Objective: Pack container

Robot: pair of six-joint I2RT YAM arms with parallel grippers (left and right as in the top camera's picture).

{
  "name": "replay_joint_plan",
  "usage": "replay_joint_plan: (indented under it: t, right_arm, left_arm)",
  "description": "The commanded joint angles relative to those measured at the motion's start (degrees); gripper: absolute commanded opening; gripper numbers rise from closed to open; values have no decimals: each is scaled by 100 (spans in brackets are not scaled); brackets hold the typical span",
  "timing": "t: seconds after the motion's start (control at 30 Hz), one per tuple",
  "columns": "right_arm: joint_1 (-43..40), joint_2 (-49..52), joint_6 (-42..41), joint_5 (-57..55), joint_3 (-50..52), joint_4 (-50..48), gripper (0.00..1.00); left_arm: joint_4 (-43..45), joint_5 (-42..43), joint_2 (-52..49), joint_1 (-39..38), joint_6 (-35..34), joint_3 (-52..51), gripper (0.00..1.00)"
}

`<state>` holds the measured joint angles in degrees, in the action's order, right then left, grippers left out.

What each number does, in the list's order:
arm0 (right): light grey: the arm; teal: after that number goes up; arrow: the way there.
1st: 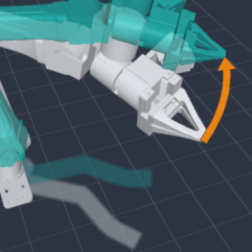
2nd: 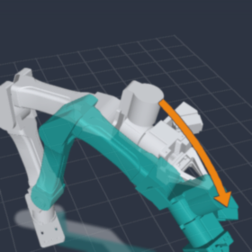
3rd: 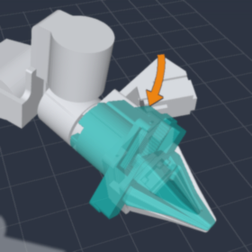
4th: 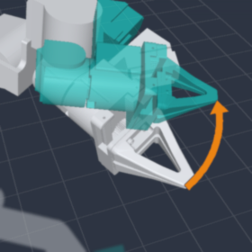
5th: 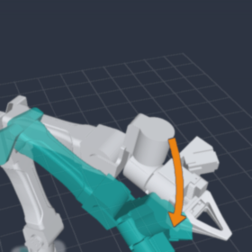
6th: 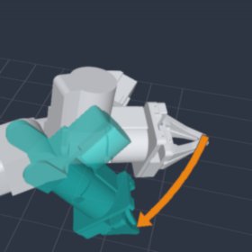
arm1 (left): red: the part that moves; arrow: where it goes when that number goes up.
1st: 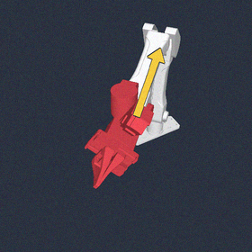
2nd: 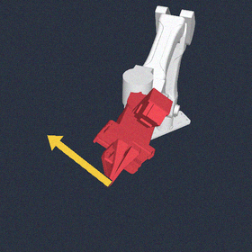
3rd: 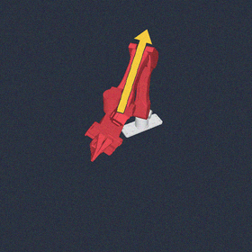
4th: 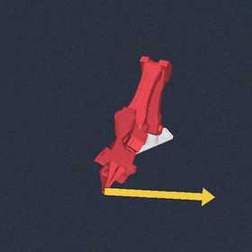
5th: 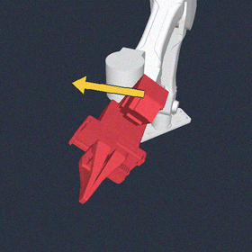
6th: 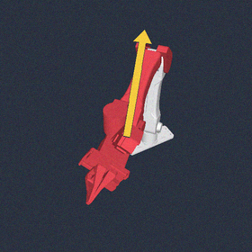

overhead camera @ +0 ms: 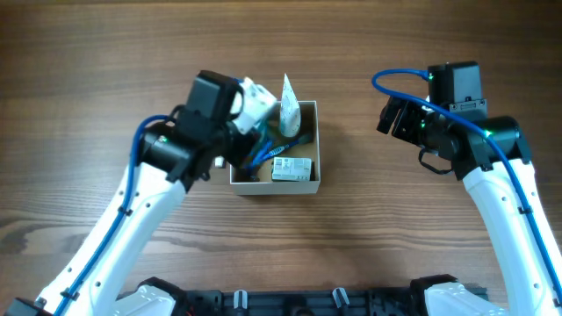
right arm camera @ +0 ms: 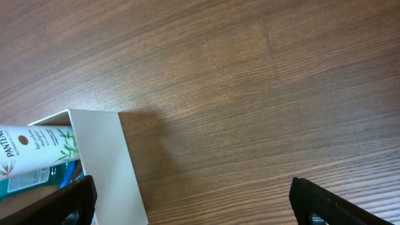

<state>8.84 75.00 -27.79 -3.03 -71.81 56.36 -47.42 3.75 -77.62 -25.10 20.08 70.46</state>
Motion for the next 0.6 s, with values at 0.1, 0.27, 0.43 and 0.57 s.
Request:
replay_joint_plan:
  t: [0.1,0.27,0.43,0.57]
  right_arm:
    - [-9,44,74,-28,-7,-15,100]
    - [-9,44,79,-31,-7,61,100]
    - [-9,44,76,-31,-7,70,100]
    - [-9,44,74,-28,-7,72,100]
  left_arm:
    - [424,-273,-697,1558,-920,37,37]
    - [691,160,-2288,1574,-1137,37,42]
    - [741,557,-2955,1574,-1158,37,44]
    - [767,629,-3204,1574,-1204,-13,47]
